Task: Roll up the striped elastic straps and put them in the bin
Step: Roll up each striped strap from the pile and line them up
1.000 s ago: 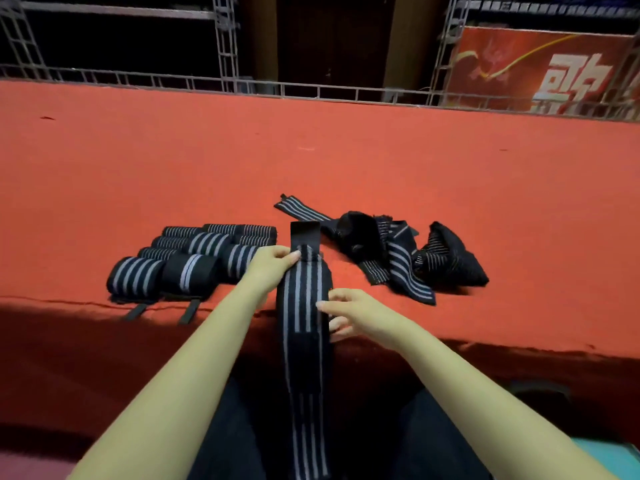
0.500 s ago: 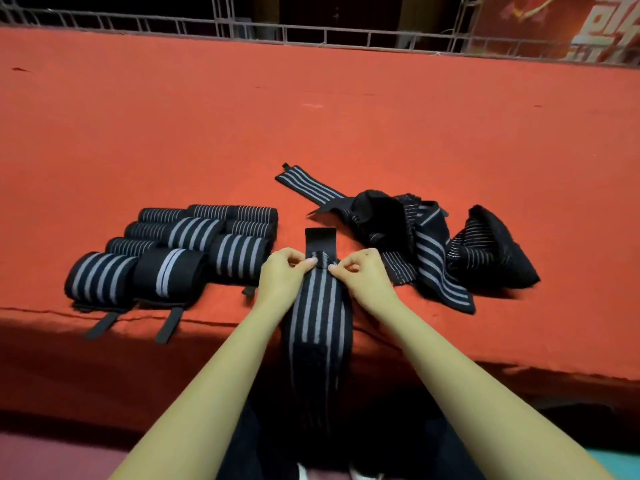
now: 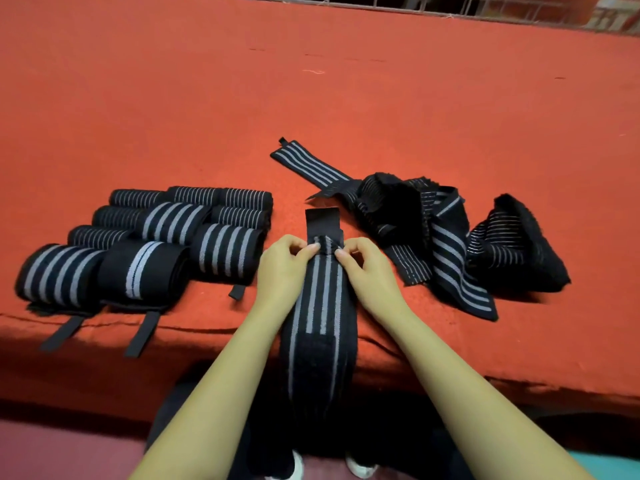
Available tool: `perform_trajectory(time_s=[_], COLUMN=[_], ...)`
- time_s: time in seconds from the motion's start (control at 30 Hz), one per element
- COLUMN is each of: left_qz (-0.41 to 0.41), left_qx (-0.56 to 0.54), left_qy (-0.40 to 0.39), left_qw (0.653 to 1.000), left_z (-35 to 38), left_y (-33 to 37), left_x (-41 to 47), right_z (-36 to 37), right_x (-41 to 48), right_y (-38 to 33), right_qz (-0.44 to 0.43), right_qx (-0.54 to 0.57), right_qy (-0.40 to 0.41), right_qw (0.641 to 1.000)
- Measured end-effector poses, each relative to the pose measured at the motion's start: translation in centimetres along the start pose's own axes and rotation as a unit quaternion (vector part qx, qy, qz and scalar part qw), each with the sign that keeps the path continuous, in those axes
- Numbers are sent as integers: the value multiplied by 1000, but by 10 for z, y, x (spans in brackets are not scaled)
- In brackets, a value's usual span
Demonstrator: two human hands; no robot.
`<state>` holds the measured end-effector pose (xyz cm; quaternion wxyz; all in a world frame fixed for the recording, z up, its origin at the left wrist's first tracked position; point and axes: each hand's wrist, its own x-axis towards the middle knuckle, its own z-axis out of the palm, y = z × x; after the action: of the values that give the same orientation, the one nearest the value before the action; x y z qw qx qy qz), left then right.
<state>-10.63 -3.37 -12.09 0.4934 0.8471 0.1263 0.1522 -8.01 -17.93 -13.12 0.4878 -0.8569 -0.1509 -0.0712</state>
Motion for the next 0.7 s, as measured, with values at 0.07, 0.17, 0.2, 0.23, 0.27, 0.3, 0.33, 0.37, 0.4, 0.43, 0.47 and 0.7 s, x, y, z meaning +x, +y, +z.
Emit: perform_trajectory(time_s=[0.07, 0.17, 0.2, 0.23, 0.27, 0.3, 0.33, 0.37, 0.4, 0.43, 0.47, 0.7], left_qz=[19, 20, 21, 21, 21, 22, 23, 26, 29, 33, 37, 28], left_qx=[-22, -90, -102, -106, -109, -110, -110, -108, -106, -105, -105, -78], left_qy=[17, 21, 16, 11, 6, 1, -2, -5, -8, -11, -13, -12], left_qw=[999, 995, 994, 994, 994, 994, 994, 994, 994, 994, 994, 996], left_z=[1, -2, -3, -4, -4, -5, -5, -5, -5, -5, -4, -2], left_y=[-3, -5, -5, -6, -6, -6, -6, -6, -7, -7, -7, -8], left_x=[-5, -9, -9, -8, -7, -7, -6, -6, -6, -6, -6, -6], right_z=[-1, -4, -4, -4, -4, -4, -4, -5, -5, -6, -7, -9], right_x=[-3, -7, -7, -7, -6, -6, -6, -6, -6, -6, -6, -6], right_y=[-2, -2, -1, 0, 0, 0, 0, 1, 1, 2, 2, 7], right_qz=[-8, 12, 17, 23, 27, 32, 37, 41, 46, 49, 49, 67], right_qx=[26, 70, 83, 94, 105, 118, 134, 151, 169, 188, 207, 257], right_qy=[9, 13, 12, 11, 10, 8, 6, 2, -5, -11, -17, -22], right_qw=[1000, 997, 996, 995, 994, 992, 990, 988, 985, 981, 977, 964])
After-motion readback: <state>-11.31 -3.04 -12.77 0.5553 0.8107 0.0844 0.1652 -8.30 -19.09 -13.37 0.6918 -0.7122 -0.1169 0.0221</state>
